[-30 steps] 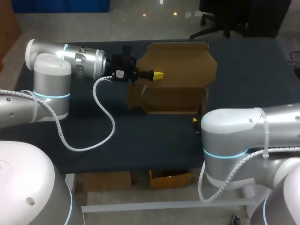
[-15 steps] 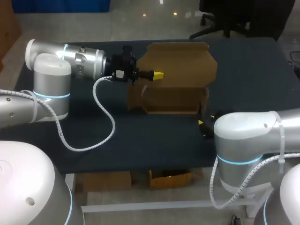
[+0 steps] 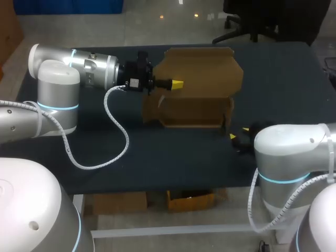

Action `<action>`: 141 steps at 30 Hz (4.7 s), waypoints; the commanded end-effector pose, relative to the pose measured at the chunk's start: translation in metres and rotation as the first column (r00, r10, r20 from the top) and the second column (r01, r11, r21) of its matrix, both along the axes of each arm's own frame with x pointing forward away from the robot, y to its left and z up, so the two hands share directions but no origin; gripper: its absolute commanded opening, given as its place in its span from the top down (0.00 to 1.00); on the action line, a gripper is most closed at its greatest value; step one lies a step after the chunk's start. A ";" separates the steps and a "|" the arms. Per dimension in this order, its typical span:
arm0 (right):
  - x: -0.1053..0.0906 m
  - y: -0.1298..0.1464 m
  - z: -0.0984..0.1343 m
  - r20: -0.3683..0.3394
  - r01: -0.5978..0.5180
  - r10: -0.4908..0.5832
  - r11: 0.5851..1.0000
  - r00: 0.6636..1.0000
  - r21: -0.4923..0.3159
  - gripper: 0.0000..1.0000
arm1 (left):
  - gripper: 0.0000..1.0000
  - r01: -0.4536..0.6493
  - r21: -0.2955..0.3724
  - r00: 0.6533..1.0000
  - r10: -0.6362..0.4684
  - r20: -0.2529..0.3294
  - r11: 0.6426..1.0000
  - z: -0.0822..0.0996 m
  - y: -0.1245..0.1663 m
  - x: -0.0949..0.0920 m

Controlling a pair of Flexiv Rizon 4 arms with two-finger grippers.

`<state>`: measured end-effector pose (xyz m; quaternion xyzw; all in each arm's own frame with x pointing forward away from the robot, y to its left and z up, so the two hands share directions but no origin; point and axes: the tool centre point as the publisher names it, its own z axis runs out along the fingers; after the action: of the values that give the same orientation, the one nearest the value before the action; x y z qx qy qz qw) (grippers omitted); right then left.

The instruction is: Assemble the packaging by folding the flat box into shape, placing the metal phone stand inside, and closing the box properly

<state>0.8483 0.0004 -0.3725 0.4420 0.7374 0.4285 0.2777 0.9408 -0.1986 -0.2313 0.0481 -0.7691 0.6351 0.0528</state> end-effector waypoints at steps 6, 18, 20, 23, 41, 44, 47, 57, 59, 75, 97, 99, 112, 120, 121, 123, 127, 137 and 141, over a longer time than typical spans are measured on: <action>-0.014 -0.029 0.018 -0.005 -0.185 0.186 0.981 0.983 0.065 0.51 | 1.00 0.002 0.000 1.000 -0.002 0.000 1.000 -0.002 0.000 0.000; -0.001 -0.043 0.014 -0.017 -0.311 0.312 0.949 0.950 0.053 0.51 | 1.00 0.002 0.000 1.000 -0.002 0.000 1.000 -0.002 0.000 0.000; 0.001 -0.045 0.013 -0.020 -0.324 0.325 0.945 0.945 0.054 0.52 | 1.00 0.002 0.000 1.000 -0.002 0.000 1.000 -0.002 0.000 0.000; -0.001 -0.048 0.014 -0.022 -0.359 0.360 0.932 0.933 0.061 0.52 | 1.00 0.002 0.000 1.000 -0.002 0.000 1.000 -0.002 0.000 0.000; 0.008 -0.052 0.014 -0.066 -0.492 0.495 0.869 0.866 0.059 0.55 | 1.00 0.002 0.000 1.000 -0.002 0.000 1.000 -0.002 0.000 0.000; 0.011 -0.047 0.016 -0.088 -0.511 0.512 0.859 0.854 0.043 0.55 | 1.00 0.002 0.000 1.000 -0.002 0.000 1.000 -0.002 0.000 0.000; 0.015 -0.044 0.016 -0.113 -0.529 0.527 0.849 0.842 0.014 0.55 | 1.00 0.002 0.000 1.000 -0.002 0.000 1.000 -0.002 0.000 0.000; 0.022 -0.045 0.015 -0.120 -0.554 0.548 0.832 0.828 -0.030 0.56 | 1.00 0.002 0.000 1.000 -0.002 0.000 1.000 -0.002 0.000 0.000; 0.024 -0.045 0.014 -0.128 -0.559 0.550 0.828 0.825 -0.041 0.55 | 1.00 0.002 0.000 1.000 -0.002 0.000 1.000 -0.002 0.000 0.000; 0.031 -0.039 0.010 -0.185 -0.560 0.545 0.828 0.818 -0.037 0.53 | 1.00 0.002 0.000 1.000 -0.002 0.000 1.000 -0.002 0.000 0.000; 0.042 -0.035 0.025 -0.098 -0.651 0.644 0.747 0.759 -0.138 0.54 | 1.00 0.002 0.000 1.000 -0.002 0.000 1.000 -0.002 0.000 0.000; 0.045 -0.032 0.026 -0.086 -0.666 0.662 0.729 0.745 -0.158 0.54 | 1.00 0.002 0.000 1.000 -0.002 0.000 1.000 -0.002 0.000 0.000; 0.060 -0.021 0.019 -0.045 -0.732 0.739 0.656 0.673 -0.185 0.52 | 1.00 0.002 0.000 1.000 -0.002 0.000 1.000 -0.002 0.000 0.000; 0.071 -0.015 0.020 -0.022 -0.739 0.748 0.650 0.663 -0.180 0.46 | 1.00 0.002 0.000 1.000 -0.002 0.000 1.000 -0.002 0.000 0.000; 0.072 -0.014 0.019 -0.021 -0.737 0.746 0.653 0.666 -0.176 0.50 | 1.00 0.002 0.000 1.000 -0.002 0.000 1.000 -0.002 0.000 0.000; 0.074 -0.013 0.018 -0.014 -0.736 0.744 0.656 0.668 -0.167 0.51 | 1.00 0.002 0.000 1.000 -0.002 0.000 1.000 -0.002 0.000 0.000; 0.077 -0.009 0.017 -0.008 -0.730 0.740 0.663 0.673 -0.164 0.51 | 1.00 0.002 0.000 1.000 -0.002 0.000 1.000 -0.002 0.000 0.000; 0.080 0.002 0.017 -0.002 -0.728 0.738 0.665 0.675 -0.169 0.43 | 1.00 0.002 0.000 1.000 -0.002 0.000 1.000 -0.002 0.000 0.000; 0.081 0.006 0.018 0.007 -0.726 0.737 0.667 0.676 -0.169 0.45 | 1.00 0.002 0.000 1.000 -0.002 0.000 1.000 -0.002 0.000 0.000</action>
<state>0.9295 0.0040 -0.3531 0.0701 0.8734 0.4613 0.1397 0.9408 -0.1986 -0.2313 0.0481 -0.7691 0.6351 0.0528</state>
